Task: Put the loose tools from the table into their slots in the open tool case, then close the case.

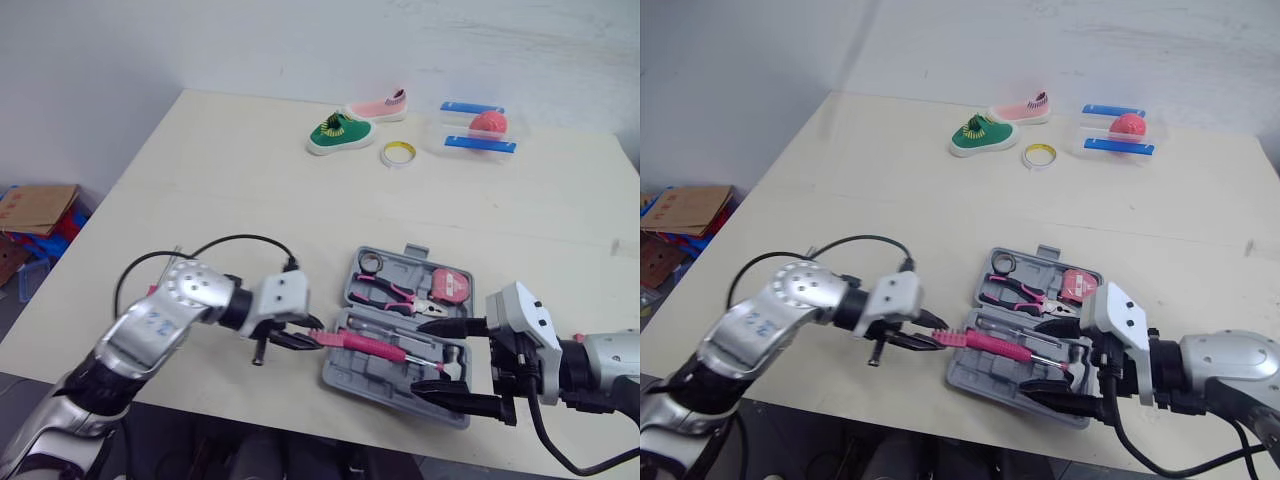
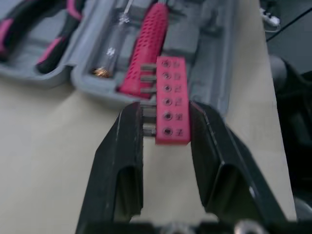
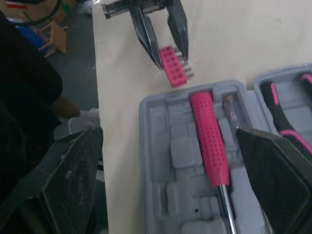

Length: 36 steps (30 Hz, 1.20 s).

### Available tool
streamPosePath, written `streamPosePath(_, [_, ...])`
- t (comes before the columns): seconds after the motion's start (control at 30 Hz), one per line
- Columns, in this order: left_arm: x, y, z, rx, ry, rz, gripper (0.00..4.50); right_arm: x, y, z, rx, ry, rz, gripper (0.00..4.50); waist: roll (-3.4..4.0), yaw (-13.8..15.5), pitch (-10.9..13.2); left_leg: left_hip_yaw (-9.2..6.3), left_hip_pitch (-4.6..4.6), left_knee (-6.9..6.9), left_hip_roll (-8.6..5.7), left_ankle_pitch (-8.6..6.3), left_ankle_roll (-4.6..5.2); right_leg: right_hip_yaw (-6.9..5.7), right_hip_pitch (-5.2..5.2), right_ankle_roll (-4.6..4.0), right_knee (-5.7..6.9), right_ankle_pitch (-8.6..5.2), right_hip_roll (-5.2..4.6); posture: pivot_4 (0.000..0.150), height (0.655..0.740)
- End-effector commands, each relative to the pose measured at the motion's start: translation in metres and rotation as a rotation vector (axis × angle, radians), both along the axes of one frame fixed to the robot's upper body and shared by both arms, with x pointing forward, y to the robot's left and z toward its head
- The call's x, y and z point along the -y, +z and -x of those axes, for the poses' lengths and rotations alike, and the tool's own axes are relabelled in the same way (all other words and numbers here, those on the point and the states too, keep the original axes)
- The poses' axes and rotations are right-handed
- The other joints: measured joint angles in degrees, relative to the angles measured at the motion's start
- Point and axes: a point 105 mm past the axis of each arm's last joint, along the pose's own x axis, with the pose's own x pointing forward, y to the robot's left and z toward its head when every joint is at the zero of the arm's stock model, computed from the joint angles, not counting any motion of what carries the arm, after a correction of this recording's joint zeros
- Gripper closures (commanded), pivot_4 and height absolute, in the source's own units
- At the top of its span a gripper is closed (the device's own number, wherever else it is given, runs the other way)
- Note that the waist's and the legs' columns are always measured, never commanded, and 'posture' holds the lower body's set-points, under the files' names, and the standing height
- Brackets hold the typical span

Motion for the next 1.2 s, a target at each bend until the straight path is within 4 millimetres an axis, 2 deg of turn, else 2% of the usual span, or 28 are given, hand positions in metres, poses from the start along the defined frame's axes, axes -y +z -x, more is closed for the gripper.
streamPosePath(0.03, [0.008,-0.002,0.001,0.014,-0.056,-0.068,3.84,-0.003,0.005,0.007,0.028,0.009,0.005,0.0,0.0,-0.05,0.0,0.0,0.02,-0.01,0.02,0.0,-0.01,0.02,0.0,0.0,0.01,0.0,0.04,0.15,0.7304])
streamPosePath(0.2, [0.027,-0.009,0.004,0.016,-0.097,-0.09,3.84,-0.001,0.003,0.009,0.035,-0.03,0.009,0.0,0.0,0.17,0.0,-0.06,-0.03,0.01,0.0,0.01,-0.02,0.03,-0.01,0.01,0.03,0.0,0.07,0.15,0.7304])
streamPosePath(0.3, [0.034,-0.011,-0.001,0.04,-0.098,-0.104,3.84,0.0,0.003,0.01,0.037,-0.046,0.011,0.0,-0.04,0.13,0.02,-0.05,-0.05,0.05,-0.01,0.01,-0.01,0.07,-0.01,0.05,0.02,0.0,0.07,0.15,0.7304])
streamPosePath(0.5, [0.032,-0.022,-0.001,0.077,-0.155,-0.191,3.84,0.002,0.002,0.009,0.039,-0.064,0.011,0.0,-0.05,0.11,0.03,-0.07,-0.02,0.08,0.0,0.03,-0.01,0.08,0.0,0.06,0.06,0.01,0.11,0.15,0.7304])
streamPosePath(0.53, [0.035,-0.023,-0.005,0.095,-0.14,-0.19,3.84,0.002,0.002,0.008,0.044,-0.075,0.008,0.0,-0.05,0.1,0.03,-0.06,-0.01,0.08,0.0,0.04,-0.01,0.09,0.01,0.06,0.06,0.01,0.11,0.15,0.7304])
streamPosePath(0.63, [0.046,-0.019,0.001,0.064,-0.163,-0.153,3.84,0.003,0.002,0.007,0.044,-0.097,-0.01,0.0,-0.05,0.19,0.03,-0.07,-0.01,0.11,-0.01,0.05,0.02,0.11,0.03,0.07,0.07,0.01,0.1,0.15,0.7304])
streamPosePath(0.93, [0.048,-0.025,-0.003,0.084,-0.121,-0.156,3.84,0.004,0.0,0.005,0.043,-0.109,-0.003,0.0,-0.05,0.22,0.03,-0.06,-0.04,0.17,-0.03,0.09,0.08,0.14,0.03,0.12,0.08,0.04,0.07,0.15,0.7304])
streamPosePath(1.0, [0.045,-0.023,-0.002,0.071,-0.109,-0.15,2.79,0.004,-0.001,0.006,0.042,-0.111,-0.002,0.0,-0.05,0.25,0.03,-0.07,-0.04,0.2,-0.06,0.11,0.12,0.14,0.04,0.13,0.08,0.05,0.05,0.15,0.7304])
streamPosePath(1.07, [0.04,-0.02,-0.002,0.054,-0.082,-0.15,2.09,0.005,-0.001,0.006,0.04,-0.111,0.0,0.0,-0.05,0.21,0.03,-0.06,-0.04,0.21,-0.07,0.12,0.13,0.16,0.05,0.14,0.08,0.05,0.04,0.15,0.7304])
streamPosePath(1.1, [0.035,-0.018,-0.003,0.038,-0.056,-0.148,1.56,0.005,-0.001,0.006,0.04,-0.112,0.0,0.0,-0.06,0.2,0.03,-0.06,-0.04,0.21,-0.07,0.12,0.14,0.16,0.05,0.14,0.08,0.06,0.04,0.15,0.7304])
streamPosePath(1.13, [0.028,-0.015,-0.004,0.0,-0.02,-0.144,1.27,0.005,0.0,0.006,0.04,-0.117,-0.006,0.0,-0.06,0.2,0.03,-0.06,-0.04,0.21,-0.07,0.12,0.14,0.16,0.05,0.14,0.08,0.06,0.04,0.15,0.7304])
streamPosePath(1.2, [0.014,-0.009,-0.004,-0.057,0.03,-0.135,1.27,0.005,0.003,0.005,0.043,-0.131,-0.027,0.0,-0.06,-0.16,0.03,-0.06,-0.02,0.2,-0.05,0.13,0.13,0.17,0.04,0.14,0.12,0.05,0.05,0.15,0.7304])
